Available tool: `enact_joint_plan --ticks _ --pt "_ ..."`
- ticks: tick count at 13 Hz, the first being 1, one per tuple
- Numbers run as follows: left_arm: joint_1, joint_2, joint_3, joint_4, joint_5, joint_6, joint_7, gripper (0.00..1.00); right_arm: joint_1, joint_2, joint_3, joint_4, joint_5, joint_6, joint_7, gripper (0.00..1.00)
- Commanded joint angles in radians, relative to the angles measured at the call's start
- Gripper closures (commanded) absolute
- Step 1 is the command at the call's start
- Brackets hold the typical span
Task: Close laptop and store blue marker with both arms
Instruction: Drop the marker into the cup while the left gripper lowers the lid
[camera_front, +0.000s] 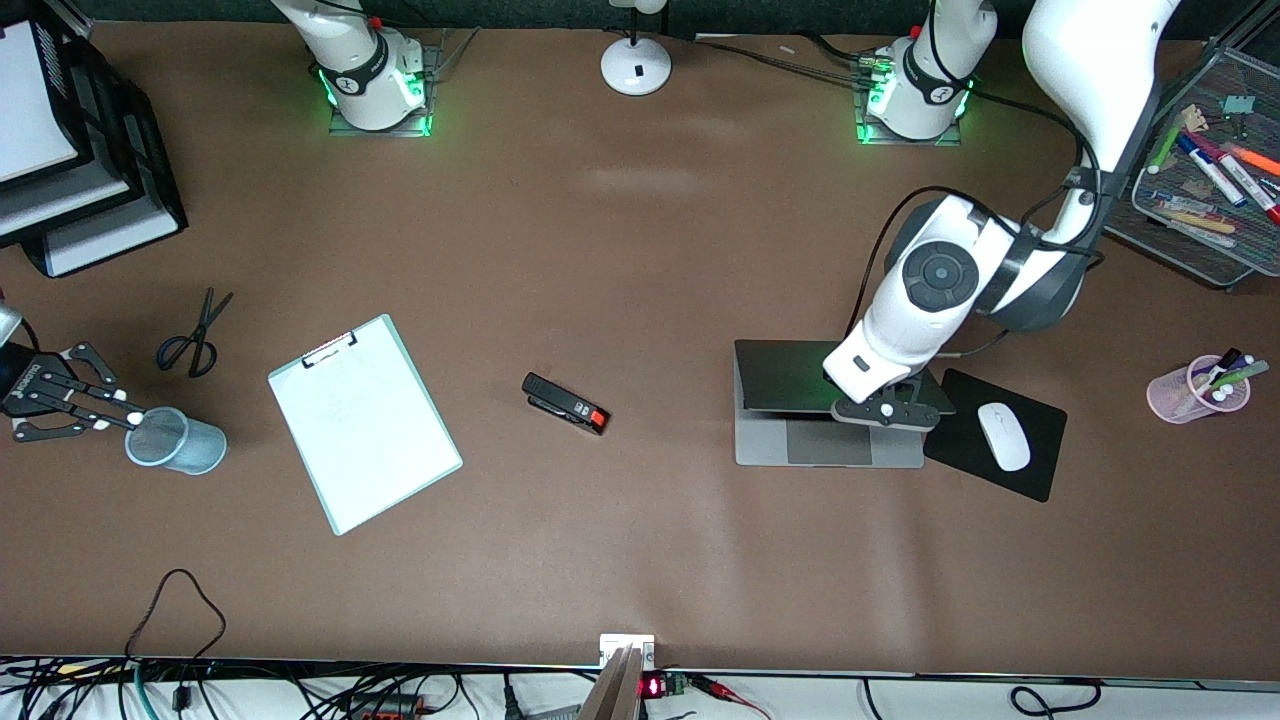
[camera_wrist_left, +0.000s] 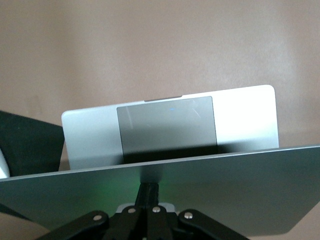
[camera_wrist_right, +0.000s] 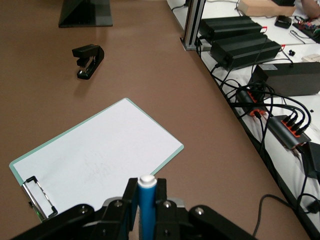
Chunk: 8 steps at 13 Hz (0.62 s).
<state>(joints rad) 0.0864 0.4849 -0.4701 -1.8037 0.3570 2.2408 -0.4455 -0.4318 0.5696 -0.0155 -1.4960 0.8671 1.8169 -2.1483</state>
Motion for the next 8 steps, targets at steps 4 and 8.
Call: enact_joint_plan --ticks 4,8 --pt "0.01 0.093 0.004 0.047 0.034 0.078 0.031 1.0 -0.036 0.059 0.011 0.017 0.064 -0.027 -0.091 1.0" --pt "0.009 0.156 0.033 0.047 0.037 0.187 0.034 1.0 -0.047 0.087 0.011 0.019 0.064 -0.027 -0.102 0.95"
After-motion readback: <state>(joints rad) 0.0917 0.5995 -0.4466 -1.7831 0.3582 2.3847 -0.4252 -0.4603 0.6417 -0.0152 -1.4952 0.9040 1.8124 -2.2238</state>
